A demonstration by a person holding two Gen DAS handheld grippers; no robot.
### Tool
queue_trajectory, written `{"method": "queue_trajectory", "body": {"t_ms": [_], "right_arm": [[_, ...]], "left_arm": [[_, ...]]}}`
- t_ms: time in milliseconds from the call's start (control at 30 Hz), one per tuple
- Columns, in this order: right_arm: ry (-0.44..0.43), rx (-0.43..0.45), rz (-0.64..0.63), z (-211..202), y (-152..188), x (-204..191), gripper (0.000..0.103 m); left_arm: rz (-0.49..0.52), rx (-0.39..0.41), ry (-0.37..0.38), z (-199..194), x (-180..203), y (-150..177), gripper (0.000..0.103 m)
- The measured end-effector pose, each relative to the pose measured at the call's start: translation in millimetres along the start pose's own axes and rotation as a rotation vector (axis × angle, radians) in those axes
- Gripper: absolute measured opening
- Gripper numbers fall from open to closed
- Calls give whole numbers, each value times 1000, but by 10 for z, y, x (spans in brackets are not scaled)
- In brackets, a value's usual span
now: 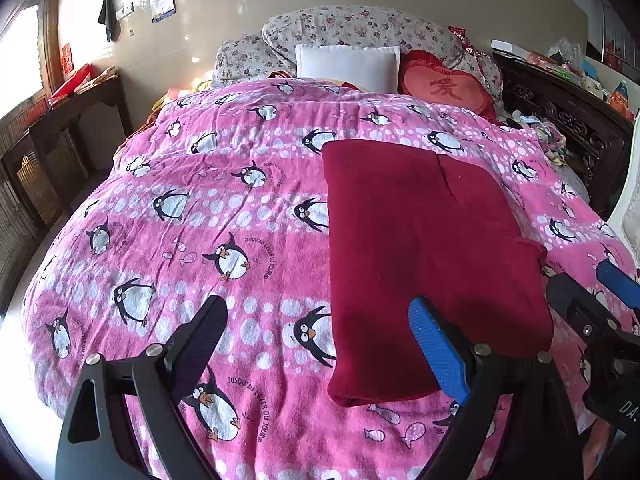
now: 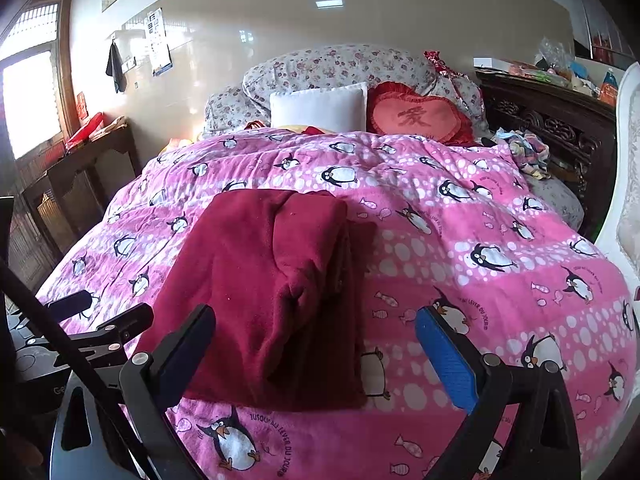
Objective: Fold small clothes
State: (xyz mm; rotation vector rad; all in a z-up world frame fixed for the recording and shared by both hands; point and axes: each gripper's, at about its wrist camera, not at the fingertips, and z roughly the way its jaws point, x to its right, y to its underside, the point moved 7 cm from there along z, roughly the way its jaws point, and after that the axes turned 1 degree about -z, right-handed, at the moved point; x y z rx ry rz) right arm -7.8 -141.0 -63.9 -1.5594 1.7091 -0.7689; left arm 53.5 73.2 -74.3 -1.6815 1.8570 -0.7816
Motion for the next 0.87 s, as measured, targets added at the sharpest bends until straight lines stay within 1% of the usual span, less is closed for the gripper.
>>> {"method": "queue_trajectory", "body": {"t_ms": [333,867], "right_arm": [[6,3,-22,-4,-24,-36,102],[9,-11,-17,41,-7,-9,102]], "left_arm": [[4,-2,3,-2,12,-2,92],[11,3,11,2,21,-20,92]]}}
